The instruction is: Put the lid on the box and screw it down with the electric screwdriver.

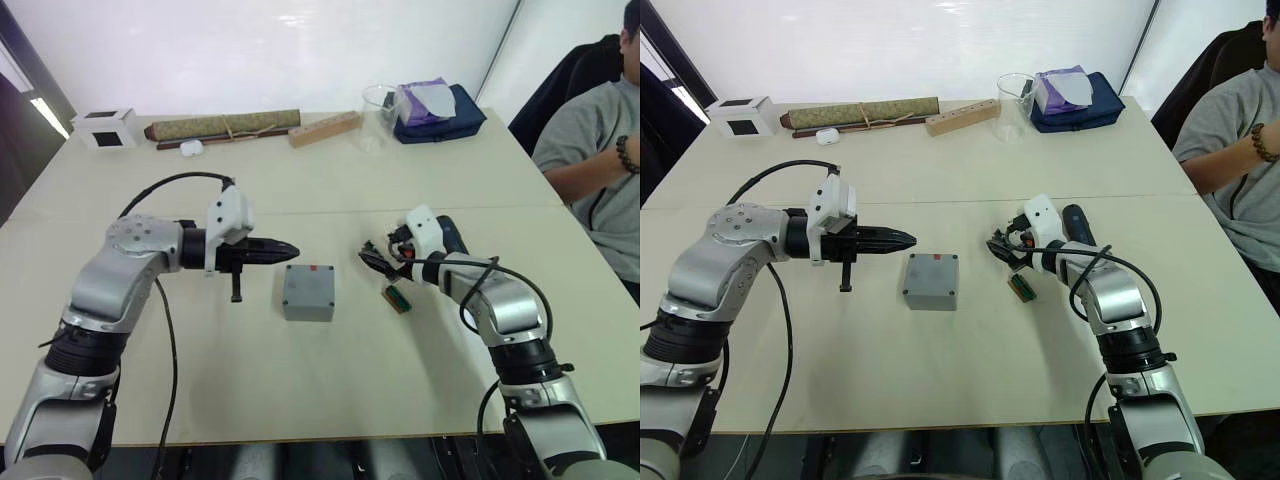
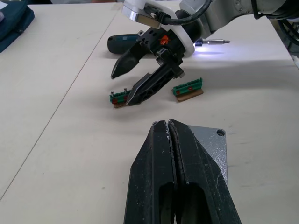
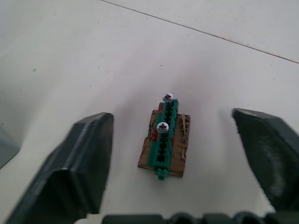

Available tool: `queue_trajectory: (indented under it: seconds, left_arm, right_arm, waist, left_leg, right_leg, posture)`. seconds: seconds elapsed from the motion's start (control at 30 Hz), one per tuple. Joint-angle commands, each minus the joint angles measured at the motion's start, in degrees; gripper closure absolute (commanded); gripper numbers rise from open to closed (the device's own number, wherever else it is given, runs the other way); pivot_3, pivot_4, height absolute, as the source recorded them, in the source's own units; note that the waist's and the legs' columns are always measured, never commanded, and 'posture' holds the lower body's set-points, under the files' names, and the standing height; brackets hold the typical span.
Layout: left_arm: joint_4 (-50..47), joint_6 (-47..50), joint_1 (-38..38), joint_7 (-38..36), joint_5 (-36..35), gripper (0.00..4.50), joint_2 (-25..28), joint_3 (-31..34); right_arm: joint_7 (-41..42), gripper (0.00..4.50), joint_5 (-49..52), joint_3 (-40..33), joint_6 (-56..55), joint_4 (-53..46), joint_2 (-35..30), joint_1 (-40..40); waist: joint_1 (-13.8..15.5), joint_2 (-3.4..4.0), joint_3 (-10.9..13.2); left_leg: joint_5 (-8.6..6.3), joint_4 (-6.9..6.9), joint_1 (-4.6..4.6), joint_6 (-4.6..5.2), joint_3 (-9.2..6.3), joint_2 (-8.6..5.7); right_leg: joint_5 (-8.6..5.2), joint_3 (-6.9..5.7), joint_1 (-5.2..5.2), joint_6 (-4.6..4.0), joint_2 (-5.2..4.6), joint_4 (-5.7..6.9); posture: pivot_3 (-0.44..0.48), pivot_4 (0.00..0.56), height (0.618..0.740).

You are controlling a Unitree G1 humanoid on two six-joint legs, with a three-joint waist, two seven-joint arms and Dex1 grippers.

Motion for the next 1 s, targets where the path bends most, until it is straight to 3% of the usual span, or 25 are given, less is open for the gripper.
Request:
queue_trajectory:
  seconds: [0.03,0.27,0.57,0.83,1.0]
  left_arm:
    - [-2.01,0.15,-0.94,0.31,-0.74,4.5,-0.06,0.06]
    - [-1.74,-0.41,-0.91,0.37,0.1,4.5,0.05,-0.45]
    - [-0.56,-1.57,-0.38,0.32,0.37,4.5,0.49,-0.59]
    - [-0.74,-2.24,1.29,0.53,0.33,4.5,1.21,0.09]
    - [0.3,-2.84,1.5,0.67,0.57,4.5,1.73,0.47]
  right_arm:
    - [0.18,1.76,0.61,-0.97,0.11,-1.58,0.51,-0.63]
    - [0.18,4.42,0.47,-0.93,0.39,-1.65,0.69,-0.49]
    - [-0.08,4.42,1.69,-2.51,2.06,-4.16,0.22,-1.29]
    - [1.56,4.42,6.91,-3.84,10.38,-16.02,-1.46,-3.36]
    - [2.57,4.42,10.46,-0.65,15.89,-23.19,-0.88,-3.5]
  waist:
    - [0.01,0.0,0.0]
    - [0.01,0.0,0.0]
    - [0.01,0.0,0.0]
    - [-0.01,0.01,0.01]
    - [0.03,0.01,0.01]
  left_leg:
    - [0.0,0.0,0.0,0.0,0.0,0.0]
    - [0.0,0.0,0.0,0.0,0.0,0.0]
    - [0.0,0.0,0.0,0.0,0.0,0.0]
    - [0.0,0.0,0.0,0.0,-0.01,0.0]
    - [0.0,0.0,0.0,0.0,-0.03,0.0]
  right_leg:
    - [0.0,0.0,0.0,0.0,0.0,0.0]
    - [0.0,0.0,0.0,0.0,0.0,0.0]
    - [0.0,0.0,0.0,0.0,0.0,0.0]
    - [0.0,0.0,0.0,0.0,0.0,0.0]
    - [0.0,0.0,-0.01,0.0,-0.01,0.02]
  posture:
    - [0.0,0.15,0.736]
    - [0.0,0.15,0.736]
    - [0.0,0.15,0.736]
    - [0.0,0.15,0.736]
    - [0.0,0.15,0.736]
